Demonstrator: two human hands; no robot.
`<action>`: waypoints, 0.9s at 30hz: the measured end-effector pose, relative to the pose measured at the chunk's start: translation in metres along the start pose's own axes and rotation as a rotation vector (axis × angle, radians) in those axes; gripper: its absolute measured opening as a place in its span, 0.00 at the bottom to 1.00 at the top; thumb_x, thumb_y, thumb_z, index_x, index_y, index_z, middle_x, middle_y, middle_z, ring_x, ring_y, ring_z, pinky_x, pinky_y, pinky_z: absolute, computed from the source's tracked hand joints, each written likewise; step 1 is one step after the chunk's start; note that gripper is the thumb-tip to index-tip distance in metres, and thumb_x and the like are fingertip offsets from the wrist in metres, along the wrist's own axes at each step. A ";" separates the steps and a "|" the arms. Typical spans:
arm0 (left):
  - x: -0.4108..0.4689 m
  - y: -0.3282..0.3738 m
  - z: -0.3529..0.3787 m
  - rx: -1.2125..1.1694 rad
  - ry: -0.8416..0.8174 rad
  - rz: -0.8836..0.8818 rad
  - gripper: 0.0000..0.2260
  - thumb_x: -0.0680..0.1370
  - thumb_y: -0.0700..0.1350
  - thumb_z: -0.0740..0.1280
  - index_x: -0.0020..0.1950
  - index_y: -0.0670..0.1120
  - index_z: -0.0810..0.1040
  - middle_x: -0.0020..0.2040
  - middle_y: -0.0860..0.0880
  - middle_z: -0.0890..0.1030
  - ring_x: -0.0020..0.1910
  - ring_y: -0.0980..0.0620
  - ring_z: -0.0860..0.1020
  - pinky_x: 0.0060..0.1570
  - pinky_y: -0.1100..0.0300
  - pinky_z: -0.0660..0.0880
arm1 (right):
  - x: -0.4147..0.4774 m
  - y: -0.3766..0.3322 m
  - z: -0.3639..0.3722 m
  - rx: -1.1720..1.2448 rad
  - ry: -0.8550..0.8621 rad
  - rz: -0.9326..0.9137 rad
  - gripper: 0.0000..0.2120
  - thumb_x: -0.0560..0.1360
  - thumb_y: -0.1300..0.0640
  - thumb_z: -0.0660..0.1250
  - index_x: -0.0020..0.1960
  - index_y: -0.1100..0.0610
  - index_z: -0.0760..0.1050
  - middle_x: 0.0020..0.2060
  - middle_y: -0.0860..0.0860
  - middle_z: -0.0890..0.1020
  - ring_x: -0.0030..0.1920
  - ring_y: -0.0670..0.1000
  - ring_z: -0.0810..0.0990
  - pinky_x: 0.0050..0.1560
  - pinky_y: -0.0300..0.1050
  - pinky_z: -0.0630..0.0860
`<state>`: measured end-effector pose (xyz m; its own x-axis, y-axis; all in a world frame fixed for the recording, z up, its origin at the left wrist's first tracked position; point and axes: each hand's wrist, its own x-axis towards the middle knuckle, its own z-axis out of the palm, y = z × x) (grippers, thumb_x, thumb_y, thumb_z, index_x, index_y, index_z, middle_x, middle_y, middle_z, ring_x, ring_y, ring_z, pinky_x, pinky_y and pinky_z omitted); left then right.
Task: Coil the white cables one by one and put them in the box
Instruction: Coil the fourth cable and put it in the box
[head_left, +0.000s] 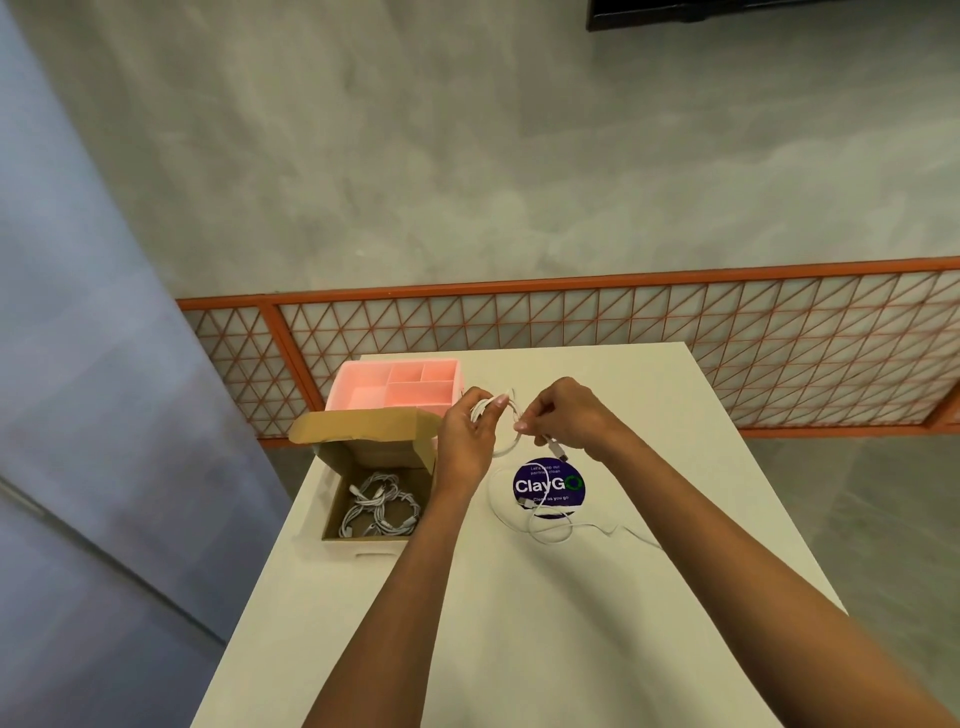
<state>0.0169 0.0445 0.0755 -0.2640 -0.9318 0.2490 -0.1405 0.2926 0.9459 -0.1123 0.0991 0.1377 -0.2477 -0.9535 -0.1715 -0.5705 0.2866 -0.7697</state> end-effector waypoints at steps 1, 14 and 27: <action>0.000 -0.002 0.000 0.001 0.002 0.002 0.07 0.78 0.50 0.66 0.43 0.49 0.76 0.33 0.52 0.75 0.32 0.52 0.70 0.32 0.55 0.69 | 0.000 0.000 -0.001 0.002 -0.020 -0.001 0.10 0.74 0.57 0.70 0.51 0.63 0.82 0.38 0.56 0.81 0.38 0.50 0.77 0.33 0.38 0.70; -0.002 -0.001 -0.006 0.035 0.035 0.035 0.08 0.78 0.44 0.66 0.43 0.40 0.76 0.33 0.56 0.78 0.30 0.64 0.73 0.34 0.68 0.70 | -0.005 0.006 -0.004 -0.181 -0.112 -0.268 0.15 0.80 0.61 0.59 0.63 0.54 0.77 0.39 0.46 0.66 0.38 0.44 0.67 0.40 0.33 0.64; -0.004 0.000 -0.010 0.004 0.021 0.018 0.08 0.78 0.47 0.66 0.46 0.42 0.78 0.35 0.56 0.78 0.33 0.65 0.74 0.38 0.69 0.72 | -0.014 0.013 -0.012 0.245 -0.106 -0.218 0.13 0.80 0.62 0.59 0.49 0.51 0.81 0.47 0.55 0.70 0.45 0.50 0.70 0.40 0.37 0.71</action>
<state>0.0271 0.0460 0.0766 -0.2466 -0.9306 0.2703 -0.1400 0.3102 0.9403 -0.1252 0.1176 0.1372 -0.0508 -0.9979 -0.0396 -0.3927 0.0564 -0.9179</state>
